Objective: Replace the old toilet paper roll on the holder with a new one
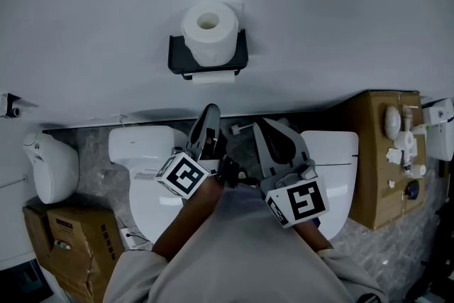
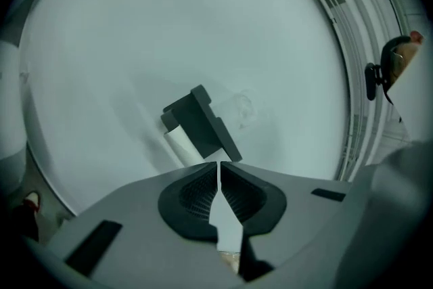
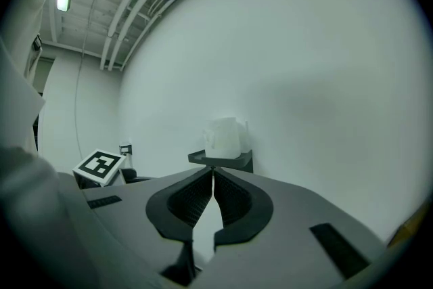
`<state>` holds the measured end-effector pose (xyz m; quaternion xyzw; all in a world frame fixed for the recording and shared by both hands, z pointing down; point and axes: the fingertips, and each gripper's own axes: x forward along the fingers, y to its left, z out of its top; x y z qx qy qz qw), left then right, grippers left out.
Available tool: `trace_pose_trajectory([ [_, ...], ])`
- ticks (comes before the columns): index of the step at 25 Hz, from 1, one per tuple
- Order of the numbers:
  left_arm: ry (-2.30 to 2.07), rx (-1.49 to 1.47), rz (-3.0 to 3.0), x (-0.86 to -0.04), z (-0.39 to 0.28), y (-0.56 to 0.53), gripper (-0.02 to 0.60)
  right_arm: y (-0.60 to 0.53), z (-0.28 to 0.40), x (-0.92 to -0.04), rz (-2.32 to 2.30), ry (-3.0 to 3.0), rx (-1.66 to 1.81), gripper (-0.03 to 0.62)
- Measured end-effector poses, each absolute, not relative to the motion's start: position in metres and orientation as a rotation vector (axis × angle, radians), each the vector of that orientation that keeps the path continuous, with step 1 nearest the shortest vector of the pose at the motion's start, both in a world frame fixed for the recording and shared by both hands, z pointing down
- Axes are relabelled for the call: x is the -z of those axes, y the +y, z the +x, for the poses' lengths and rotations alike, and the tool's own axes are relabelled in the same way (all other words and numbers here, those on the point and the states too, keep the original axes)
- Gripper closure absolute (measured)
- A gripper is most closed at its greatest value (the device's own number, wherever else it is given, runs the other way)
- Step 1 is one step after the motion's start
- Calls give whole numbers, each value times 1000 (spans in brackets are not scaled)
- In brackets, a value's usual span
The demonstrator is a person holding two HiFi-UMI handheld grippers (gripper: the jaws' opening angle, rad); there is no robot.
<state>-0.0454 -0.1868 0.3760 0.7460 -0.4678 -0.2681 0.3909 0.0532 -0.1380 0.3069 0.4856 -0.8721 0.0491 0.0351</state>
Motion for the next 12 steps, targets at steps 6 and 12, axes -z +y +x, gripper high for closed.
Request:
trace_pose_trajectory([
  [6, -1057, 909, 1660, -396, -45, -221, 577, -158, 43, -311, 1468, -2684, -169, 577],
  [12, -1000, 971, 1580, -401, -43, -236, 544, -166, 38, -320, 1453, -2666, -198, 577],
])
